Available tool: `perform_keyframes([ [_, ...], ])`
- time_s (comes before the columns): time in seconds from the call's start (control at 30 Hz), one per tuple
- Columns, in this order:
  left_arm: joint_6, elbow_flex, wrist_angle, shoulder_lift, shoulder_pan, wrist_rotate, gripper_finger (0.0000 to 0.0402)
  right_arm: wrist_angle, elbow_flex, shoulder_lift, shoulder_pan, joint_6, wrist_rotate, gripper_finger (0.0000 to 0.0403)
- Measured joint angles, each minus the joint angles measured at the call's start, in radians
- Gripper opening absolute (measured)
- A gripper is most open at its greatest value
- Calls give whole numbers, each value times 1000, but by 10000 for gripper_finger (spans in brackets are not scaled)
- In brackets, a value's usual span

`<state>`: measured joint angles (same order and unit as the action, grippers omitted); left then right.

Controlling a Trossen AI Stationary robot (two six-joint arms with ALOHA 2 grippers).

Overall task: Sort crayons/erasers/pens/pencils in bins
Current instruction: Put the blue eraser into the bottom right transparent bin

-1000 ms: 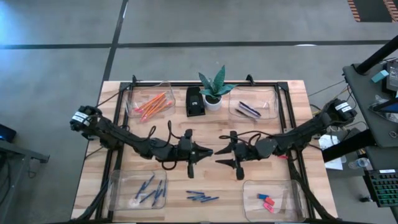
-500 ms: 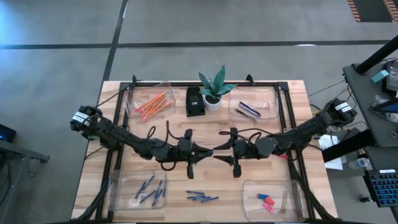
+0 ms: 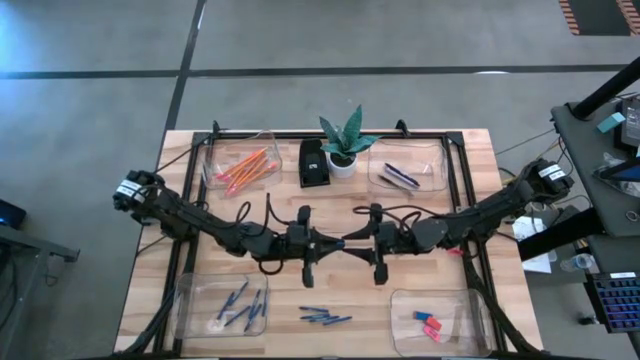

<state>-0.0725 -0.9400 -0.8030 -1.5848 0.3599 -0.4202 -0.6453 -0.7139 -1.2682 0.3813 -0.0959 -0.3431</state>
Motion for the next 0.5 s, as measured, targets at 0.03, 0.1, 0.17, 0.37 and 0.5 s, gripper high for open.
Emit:
perform_keyframes([
  [0.03, 6, 0, 0, 0, 0, 0, 8, 0, -1, 0, 0, 0, 0, 132],
  [0.1, 8, -4, -1, 0, 0, 0, 8, 0, -6, 0, 0, 1, 0, 132],
  [0.17, 12, -8, -1, 0, -2, -8, 8, 3, -13, 0, 0, 2, 0, 132],
  [0.37, 28, -18, -1, 0, -5, -11, 8, 4, -49, -44, 0, 24, 2, 132],
  [0.5, 28, -18, -1, 0, -5, -12, 8, 6, -81, -93, -2, 45, 2, 115],
])
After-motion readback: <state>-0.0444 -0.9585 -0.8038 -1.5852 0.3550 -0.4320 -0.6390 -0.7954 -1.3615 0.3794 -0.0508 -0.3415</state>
